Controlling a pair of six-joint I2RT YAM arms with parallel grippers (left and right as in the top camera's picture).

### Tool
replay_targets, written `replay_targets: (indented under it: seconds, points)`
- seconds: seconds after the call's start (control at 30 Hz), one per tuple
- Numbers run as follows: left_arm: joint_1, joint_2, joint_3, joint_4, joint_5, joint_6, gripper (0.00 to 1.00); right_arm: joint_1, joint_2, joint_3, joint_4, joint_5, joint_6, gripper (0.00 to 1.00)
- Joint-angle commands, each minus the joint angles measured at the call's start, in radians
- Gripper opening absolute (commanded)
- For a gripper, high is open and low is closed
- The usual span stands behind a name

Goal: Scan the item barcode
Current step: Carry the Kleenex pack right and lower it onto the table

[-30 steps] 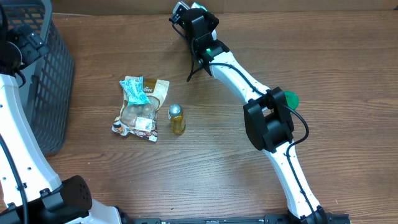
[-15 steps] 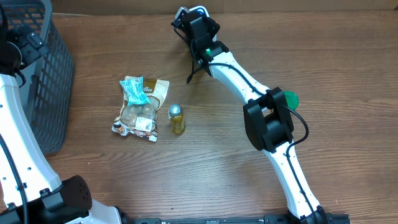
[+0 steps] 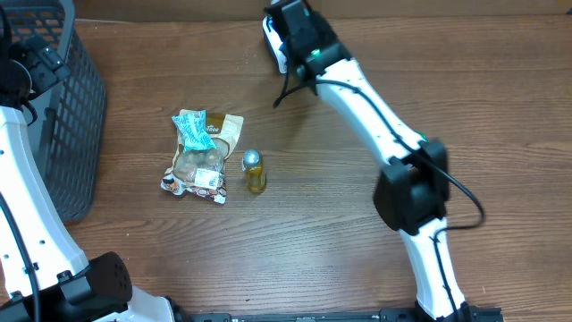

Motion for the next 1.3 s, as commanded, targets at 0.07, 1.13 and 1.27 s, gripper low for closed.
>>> replay_targets:
  seconds: [0.07, 1.13, 1.27]
  points:
    - [-0.002, 0.005, 0.009, 0.004, -0.002, 0.018, 1.00, -0.061, -0.032, -0.011, -0.372, -0.380, 0.373, 0.04]
    - [-0.002, 0.005, 0.009, 0.004, -0.003, 0.018, 1.00, -0.109, -0.032, -0.398, -0.515, -0.448, 0.625, 0.72]
    - [-0.002, 0.005, 0.009, 0.004, -0.003, 0.018, 1.00, -0.110, -0.036, -0.352, -0.534, -0.447, 0.629, 0.76]
